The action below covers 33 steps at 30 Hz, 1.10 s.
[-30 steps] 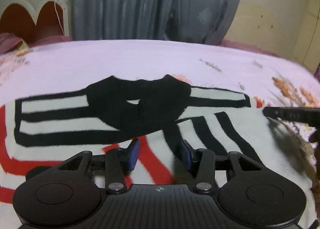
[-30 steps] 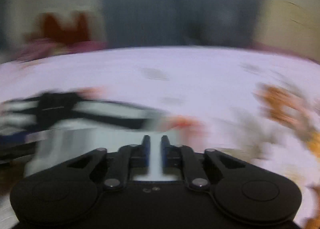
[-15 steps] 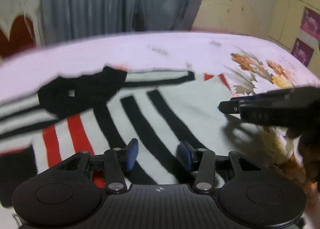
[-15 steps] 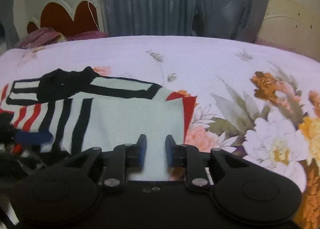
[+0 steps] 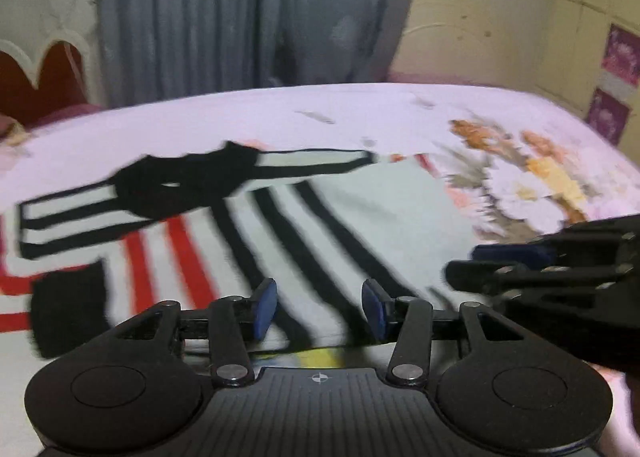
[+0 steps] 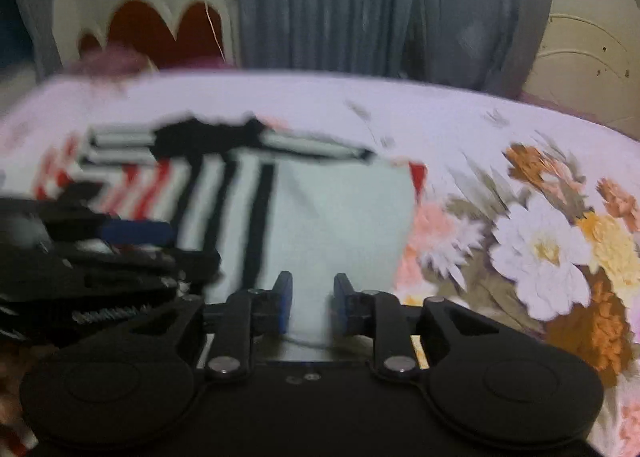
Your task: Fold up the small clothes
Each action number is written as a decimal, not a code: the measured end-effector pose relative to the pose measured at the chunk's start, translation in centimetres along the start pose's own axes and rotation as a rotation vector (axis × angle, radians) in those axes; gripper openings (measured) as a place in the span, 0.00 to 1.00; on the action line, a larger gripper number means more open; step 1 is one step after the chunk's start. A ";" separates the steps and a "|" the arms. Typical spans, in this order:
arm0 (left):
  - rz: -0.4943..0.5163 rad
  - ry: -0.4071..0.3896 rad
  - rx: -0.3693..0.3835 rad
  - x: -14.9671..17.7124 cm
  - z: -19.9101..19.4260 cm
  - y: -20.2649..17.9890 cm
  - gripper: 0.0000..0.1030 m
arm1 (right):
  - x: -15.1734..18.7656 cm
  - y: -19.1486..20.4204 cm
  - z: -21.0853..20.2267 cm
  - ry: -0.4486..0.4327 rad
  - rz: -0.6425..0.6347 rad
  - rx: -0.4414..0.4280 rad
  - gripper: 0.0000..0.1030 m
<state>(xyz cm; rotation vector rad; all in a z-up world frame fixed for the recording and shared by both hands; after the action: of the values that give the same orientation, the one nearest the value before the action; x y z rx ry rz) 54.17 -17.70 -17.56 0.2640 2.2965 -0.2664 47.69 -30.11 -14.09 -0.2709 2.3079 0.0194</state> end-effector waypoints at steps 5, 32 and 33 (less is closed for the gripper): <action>-0.079 0.045 -0.002 0.9 0.3 3.1 0.47 | 1.4 0.9 2.7 0.095 -0.008 -0.010 0.21; -0.688 -0.170 -0.467 10.7 -18.3 34.3 0.45 | 0.4 2.2 -0.8 0.039 0.125 0.018 0.30; -0.760 -0.167 -0.502 12.0 -19.4 36.7 0.42 | 0.3 2.3 -0.8 0.042 0.139 0.019 0.30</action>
<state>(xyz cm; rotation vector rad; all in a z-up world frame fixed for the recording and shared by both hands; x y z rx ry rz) 42.66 23.96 -17.47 -0.8623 2.1176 -0.0711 46.45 -27.98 -13.98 -0.1023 2.3639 0.0624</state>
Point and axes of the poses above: each gripper's, at about its wrist camera, not at the fingertips, and z roughly the way its jaws point, y to its left, x to its underside, the point moved 5 cm from there along z, roughly the way its jaws point, and after that the axes turned 5 degrees about -z, right-handed, at the moved point
